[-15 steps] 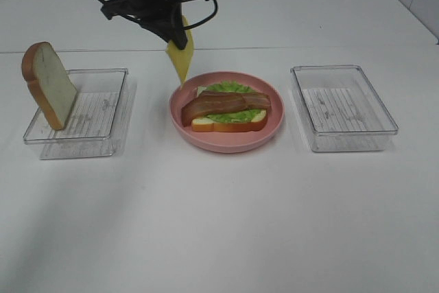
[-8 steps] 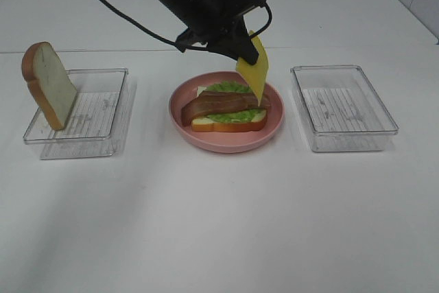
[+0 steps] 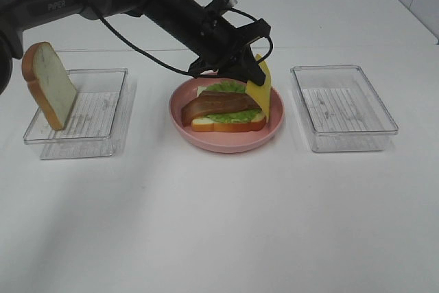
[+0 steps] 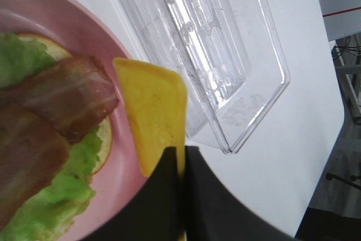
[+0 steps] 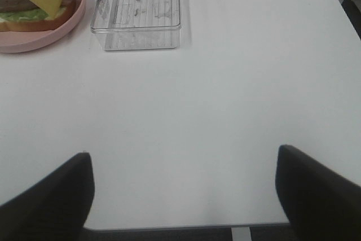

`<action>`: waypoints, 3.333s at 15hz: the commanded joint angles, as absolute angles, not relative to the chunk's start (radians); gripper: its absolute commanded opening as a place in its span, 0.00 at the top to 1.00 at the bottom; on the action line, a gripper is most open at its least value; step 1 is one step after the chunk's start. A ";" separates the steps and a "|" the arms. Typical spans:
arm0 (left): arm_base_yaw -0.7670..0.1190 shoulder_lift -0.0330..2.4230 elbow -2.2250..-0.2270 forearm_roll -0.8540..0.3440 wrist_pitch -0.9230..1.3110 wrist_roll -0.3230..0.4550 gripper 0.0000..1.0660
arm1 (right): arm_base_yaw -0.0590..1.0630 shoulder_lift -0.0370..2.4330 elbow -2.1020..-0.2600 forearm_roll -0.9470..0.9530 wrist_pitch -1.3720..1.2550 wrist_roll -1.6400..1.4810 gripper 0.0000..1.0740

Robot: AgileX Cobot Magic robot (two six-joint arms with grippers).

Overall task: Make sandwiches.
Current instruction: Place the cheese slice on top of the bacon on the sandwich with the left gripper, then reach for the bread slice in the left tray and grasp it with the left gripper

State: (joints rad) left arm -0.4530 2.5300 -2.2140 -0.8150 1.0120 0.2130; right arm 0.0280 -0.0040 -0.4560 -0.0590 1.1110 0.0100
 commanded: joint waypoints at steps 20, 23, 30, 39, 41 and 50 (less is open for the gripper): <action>-0.455 2.526 -2.221 -0.423 0.958 0.066 0.61 | 0.026 -0.025 -0.453 -0.054 1.103 0.007 0.21; -0.455 2.497 -2.222 -0.318 0.966 0.010 0.25 | 0.026 -0.025 -0.453 -0.054 1.103 0.007 0.21; -0.455 2.312 -2.229 -0.037 1.226 -0.153 0.21 | 0.026 -0.025 -0.453 -0.053 1.103 0.007 0.21; -0.220 2.036 -2.114 0.031 1.314 -0.196 0.11 | 0.026 -0.025 -0.453 -0.053 1.103 0.007 0.21; -0.093 1.980 -2.021 -0.034 1.314 -0.192 0.11 | 0.026 -0.025 -0.453 -0.053 1.103 0.007 0.21; -0.003 2.118 -1.933 -0.064 1.312 -0.136 0.11 | 0.026 -0.025 -0.453 -0.053 1.103 0.007 0.21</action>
